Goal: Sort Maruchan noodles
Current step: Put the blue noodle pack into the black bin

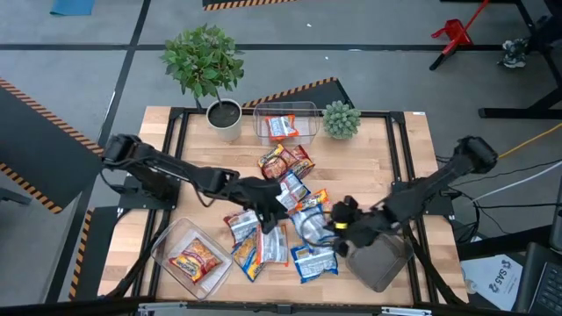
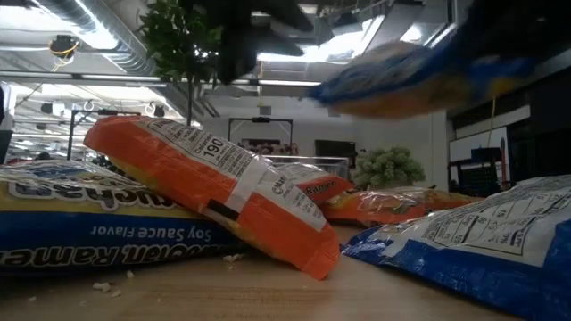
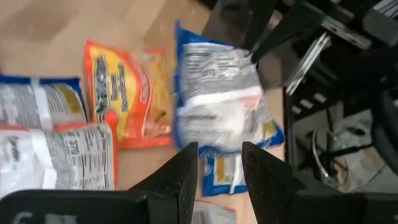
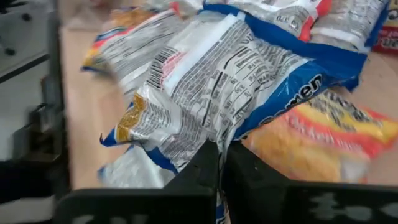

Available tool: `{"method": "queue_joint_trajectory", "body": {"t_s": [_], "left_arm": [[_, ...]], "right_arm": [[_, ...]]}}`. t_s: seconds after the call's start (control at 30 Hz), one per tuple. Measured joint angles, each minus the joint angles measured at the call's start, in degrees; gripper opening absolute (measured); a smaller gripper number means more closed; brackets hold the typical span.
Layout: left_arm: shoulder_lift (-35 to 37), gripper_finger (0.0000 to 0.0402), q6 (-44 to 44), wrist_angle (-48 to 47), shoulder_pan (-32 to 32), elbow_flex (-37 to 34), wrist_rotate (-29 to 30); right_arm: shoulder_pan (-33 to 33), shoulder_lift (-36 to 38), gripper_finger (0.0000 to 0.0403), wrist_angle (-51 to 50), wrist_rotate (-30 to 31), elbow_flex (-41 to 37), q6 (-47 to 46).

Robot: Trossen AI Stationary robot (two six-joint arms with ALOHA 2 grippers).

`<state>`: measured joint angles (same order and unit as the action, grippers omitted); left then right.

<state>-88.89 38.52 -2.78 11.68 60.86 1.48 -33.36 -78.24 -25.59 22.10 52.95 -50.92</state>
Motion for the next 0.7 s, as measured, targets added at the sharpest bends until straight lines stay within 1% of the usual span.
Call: {"method": "queue_joint_trajectory", "body": {"t_s": [0.07,0.2,0.33,0.57,0.7], "left_arm": [[1.8,0.0119,0.0,0.5,0.0,0.0,1.0],[4.0,0.0119,-0.9,0.5,-0.1,0.0,3.4],[4.6,0.0119,-1.2,0.4,-0.1,0.0,4.7],[4.6,0.0119,-1.2,0.2,-0.1,0.0,5.8],[4.6,0.0119,-1.2,0.2,-0.1,0.0,7.0]], "right_arm": [[-2.4,3.4,0.0001,-3.6,-0.2,0.0,-1.8],[-8.5,8.7,0.0001,-12.7,0.3,0.0,-9.8],[-15.5,12.0,0.0,-17.0,-2.2,0.0,-16.3],[-28.6,12.3,0.0,-23.2,-7.9,0.0,-30.8],[-33.2,11.3,0.0,-27.7,-8.0,0.0,-39.4]]}}
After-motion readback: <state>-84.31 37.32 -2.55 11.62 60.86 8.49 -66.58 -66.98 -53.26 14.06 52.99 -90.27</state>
